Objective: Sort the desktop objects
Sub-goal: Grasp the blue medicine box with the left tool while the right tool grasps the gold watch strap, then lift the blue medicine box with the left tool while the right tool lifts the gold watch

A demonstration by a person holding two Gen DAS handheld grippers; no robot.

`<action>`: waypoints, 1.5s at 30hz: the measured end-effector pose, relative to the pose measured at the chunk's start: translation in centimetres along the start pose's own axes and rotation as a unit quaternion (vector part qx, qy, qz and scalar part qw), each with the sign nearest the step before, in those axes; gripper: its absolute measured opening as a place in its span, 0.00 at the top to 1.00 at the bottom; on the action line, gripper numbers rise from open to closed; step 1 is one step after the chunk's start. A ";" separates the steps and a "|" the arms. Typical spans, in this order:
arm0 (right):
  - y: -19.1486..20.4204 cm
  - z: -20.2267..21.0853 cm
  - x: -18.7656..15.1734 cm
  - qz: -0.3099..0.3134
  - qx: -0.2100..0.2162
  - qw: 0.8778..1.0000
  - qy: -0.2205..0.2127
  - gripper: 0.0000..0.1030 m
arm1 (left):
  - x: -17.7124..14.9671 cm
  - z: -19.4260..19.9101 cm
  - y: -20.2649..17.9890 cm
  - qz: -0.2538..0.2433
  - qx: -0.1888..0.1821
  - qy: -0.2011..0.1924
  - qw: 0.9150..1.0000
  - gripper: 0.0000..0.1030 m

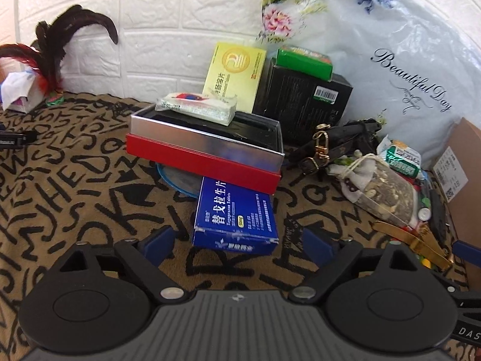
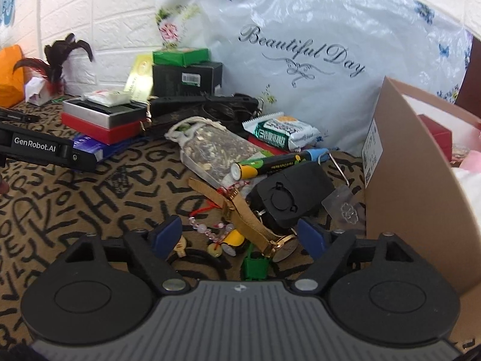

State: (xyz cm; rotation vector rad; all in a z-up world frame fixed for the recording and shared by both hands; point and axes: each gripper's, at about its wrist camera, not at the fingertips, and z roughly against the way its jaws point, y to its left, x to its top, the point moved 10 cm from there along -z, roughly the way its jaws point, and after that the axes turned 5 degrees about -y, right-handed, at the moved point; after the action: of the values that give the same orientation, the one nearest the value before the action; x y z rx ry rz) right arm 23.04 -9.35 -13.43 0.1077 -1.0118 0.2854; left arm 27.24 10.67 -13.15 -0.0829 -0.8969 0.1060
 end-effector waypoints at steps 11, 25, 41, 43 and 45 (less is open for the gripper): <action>-1.2 -0.8 -0.9 -0.026 0.004 0.999 0.024 0.66 | 0.1 -1.3 0.1 0.016 -0.015 0.012 1.000 0.42; 1.2 7.2 -4.1 -0.003 0.090 0.995 0.042 0.80 | -6.5 8.5 -4.8 -0.018 -0.094 0.015 0.995 0.42; 1.5 13.4 -9.3 -0.009 0.132 0.988 0.080 0.76 | -13.3 11.5 -7.3 -0.088 -0.071 0.049 0.992 0.29; 1.5 13.4 -9.5 -0.013 0.136 0.987 0.083 0.70 | -13.4 11.4 -7.3 -0.094 -0.070 0.049 0.992 0.26; 1.6 13.6 -9.7 -0.011 0.137 0.987 0.086 0.59 | -13.4 11.2 -7.5 -0.101 -0.068 0.047 0.991 0.23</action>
State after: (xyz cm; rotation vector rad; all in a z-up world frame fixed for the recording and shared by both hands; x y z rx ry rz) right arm 6.64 -12.60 -14.57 0.3375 -0.7956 0.4049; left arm 10.57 1.87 -15.70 -0.1232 -0.8123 -0.1478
